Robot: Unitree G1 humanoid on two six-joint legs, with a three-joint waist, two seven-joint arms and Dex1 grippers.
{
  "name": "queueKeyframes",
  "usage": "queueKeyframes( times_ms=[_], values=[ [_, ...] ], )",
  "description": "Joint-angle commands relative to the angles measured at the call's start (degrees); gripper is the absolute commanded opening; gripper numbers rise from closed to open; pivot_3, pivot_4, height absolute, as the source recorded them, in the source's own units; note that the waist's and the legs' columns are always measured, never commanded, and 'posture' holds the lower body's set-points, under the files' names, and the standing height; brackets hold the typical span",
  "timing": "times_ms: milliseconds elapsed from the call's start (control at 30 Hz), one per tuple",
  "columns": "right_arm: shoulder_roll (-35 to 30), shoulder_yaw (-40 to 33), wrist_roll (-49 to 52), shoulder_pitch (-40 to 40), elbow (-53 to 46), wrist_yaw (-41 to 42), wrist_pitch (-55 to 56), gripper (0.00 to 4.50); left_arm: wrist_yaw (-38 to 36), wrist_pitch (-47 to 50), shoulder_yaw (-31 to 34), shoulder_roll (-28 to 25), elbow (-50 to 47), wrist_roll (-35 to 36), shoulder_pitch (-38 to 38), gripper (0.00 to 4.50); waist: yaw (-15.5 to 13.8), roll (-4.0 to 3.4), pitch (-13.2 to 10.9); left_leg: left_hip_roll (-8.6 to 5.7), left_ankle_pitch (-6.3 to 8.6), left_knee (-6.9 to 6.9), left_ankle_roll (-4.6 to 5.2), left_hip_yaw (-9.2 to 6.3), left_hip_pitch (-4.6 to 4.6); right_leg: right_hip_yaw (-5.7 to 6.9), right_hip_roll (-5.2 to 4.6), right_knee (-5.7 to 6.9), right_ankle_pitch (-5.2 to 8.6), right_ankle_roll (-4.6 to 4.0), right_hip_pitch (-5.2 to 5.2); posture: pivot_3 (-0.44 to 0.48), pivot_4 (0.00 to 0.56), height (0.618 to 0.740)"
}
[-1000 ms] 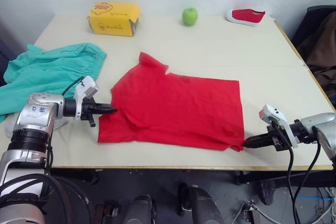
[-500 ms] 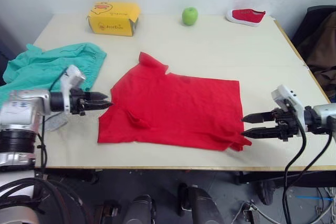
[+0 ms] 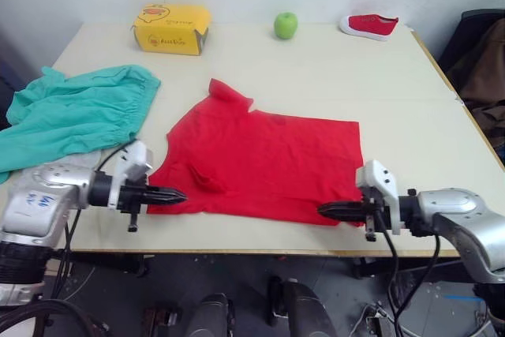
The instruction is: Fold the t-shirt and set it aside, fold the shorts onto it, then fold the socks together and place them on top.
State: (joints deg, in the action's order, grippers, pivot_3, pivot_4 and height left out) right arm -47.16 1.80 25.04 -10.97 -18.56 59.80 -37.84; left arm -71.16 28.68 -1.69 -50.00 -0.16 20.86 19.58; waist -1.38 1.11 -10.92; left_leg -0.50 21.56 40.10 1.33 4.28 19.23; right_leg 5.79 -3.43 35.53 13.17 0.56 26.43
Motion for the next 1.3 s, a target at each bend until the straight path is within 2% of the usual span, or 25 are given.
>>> queueKeyframes(
  times_ms=[33, 167, 300, 433, 600, 733, 867, 1033, 1167, 1300],
  values=[
    [-0.95, 1.47, -4.58, 1.02, 2.10, -0.86, 5.43, 0.04, 2.95, -8.97, -2.15, 0.37, 3.20, -6.51, -0.40, 0.00, -0.05, 0.00, 0.00, 0.00, 0.00, 0.00, 0.01, -0.01, 0.00, 0.01, 0.00, -0.01, 0.00, 0.00, 0.00, 0.000, 0.150, 0.740],
    [-2.67, 2.28, -9.32, 3.34, 6.40, -0.84, 11.24, 0.04, 5.27, -14.51, -2.99, 0.16, 7.75, -10.82, -1.81, 0.00, 0.01, -0.03, 0.04, 0.00, 0.02, -0.04, 0.06, -0.01, -0.03, 0.01, 0.00, -0.03, 0.00, 0.00, -0.02, 0.000, 0.150, 0.740],
    [-4.26, -0.53, -9.37, 5.26, 11.20, 0.43, 15.73, 0.04, 7.05, -19.65, -2.56, -1.13, 15.09, -13.49, -1.20, 0.00, -0.05, -0.01, 0.25, 0.01, 0.05, -0.04, 0.14, -0.03, -0.22, 0.02, -0.01, -0.04, 0.00, 0.00, -0.24, 0.000, 0.150, 0.740],
    [-8.00, -4.52, -8.24, 8.74, 14.55, 6.20, 24.03, 0.04, 8.63, -23.20, -1.49, -1.55, 21.28, -14.16, -0.51, 0.00, -0.18, -0.27, 0.38, 0.07, 0.47, -0.22, 0.67, -0.08, -0.96, 0.08, 0.00, -0.26, 0.07, 0.03, -1.03, 0.000, 0.150, 0.740],
    [-12.52, -5.85, -11.58, 10.98, 22.17, 9.64, 33.00, 0.04, 9.77, -24.25, 0.60, -1.13, 24.27, -12.85, -0.40, 0.00, -0.08, -0.67, 0.63, 0.09, 0.48, -0.23, 0.64, -0.07, -1.00, 0.07, 0.00, -0.25, 0.09, 0.05, -1.03, 0.000, 0.150, 0.740],
    [-12.36, -6.42, -11.55, 10.34, 25.40, 10.04, 35.63, 0.04, 9.73, -23.85, 1.30, -0.71, 23.91, -11.85, 0.35, 0.00, 0.01, -0.70, 0.67, 0.10, 0.46, -0.28, 0.56, -0.05, -1.03, 0.07, 0.02, -0.23, 0.11, 0.03, -1.03, 0.000, 0.150, 0.740],
    [-11.58, -9.05, -5.63, 8.01, 21.41, 10.57, 29.58, 0.04, 9.14, -20.99, 2.42, -0.37, 19.97, -9.58, 1.27, 0.00, -0.03, -0.70, 0.66, 0.10, 0.37, -0.27, 0.39, -0.05, -1.00, 0.06, 0.01, -0.23, 0.11, 0.03, -1.02, 0.000, 0.150, 0.740],
    [-11.70, -11.44, 5.26, 6.32, 9.21, 10.99, 16.00, 0.04, 7.05, -12.70, 5.52, -0.17, 9.63, -2.49, 2.07, 0.00, -0.04, -0.71, 0.56, 0.13, 0.33, -0.29, 0.27, -0.07, -0.83, 0.08, 0.01, -0.23, 0.12, 0.01, -0.82, 0.000, 0.150, 0.740],
    [-8.98, -8.73, 6.27, 4.78, 3.04, 6.73, 10.96, 0.04, 7.30, -9.54, 5.31, -0.34, 5.88, -1.78, 3.02, 0.00, -0.04, -0.71, 0.56, 0.16, 0.34, -0.35, 0.19, -0.16, -0.79, 0.15, 0.03, -0.39, 0.12, 0.01, -0.83, 0.000, 0.150, 0.740],
    [-6.17, -3.63, 0.81, 4.85, 2.55, 2.86, 11.34, 0.04, 6.95, -8.74, 4.41, -0.07, 4.47, -2.25, 3.33, 0.00, -0.03, -0.71, 0.56, 0.16, 0.35, -0.44, 0.20, -0.17, -0.75, 0.17, 0.04, -0.53, 0.13, 0.02, -0.83, 0.000, 0.150, 0.740]
  ],
)
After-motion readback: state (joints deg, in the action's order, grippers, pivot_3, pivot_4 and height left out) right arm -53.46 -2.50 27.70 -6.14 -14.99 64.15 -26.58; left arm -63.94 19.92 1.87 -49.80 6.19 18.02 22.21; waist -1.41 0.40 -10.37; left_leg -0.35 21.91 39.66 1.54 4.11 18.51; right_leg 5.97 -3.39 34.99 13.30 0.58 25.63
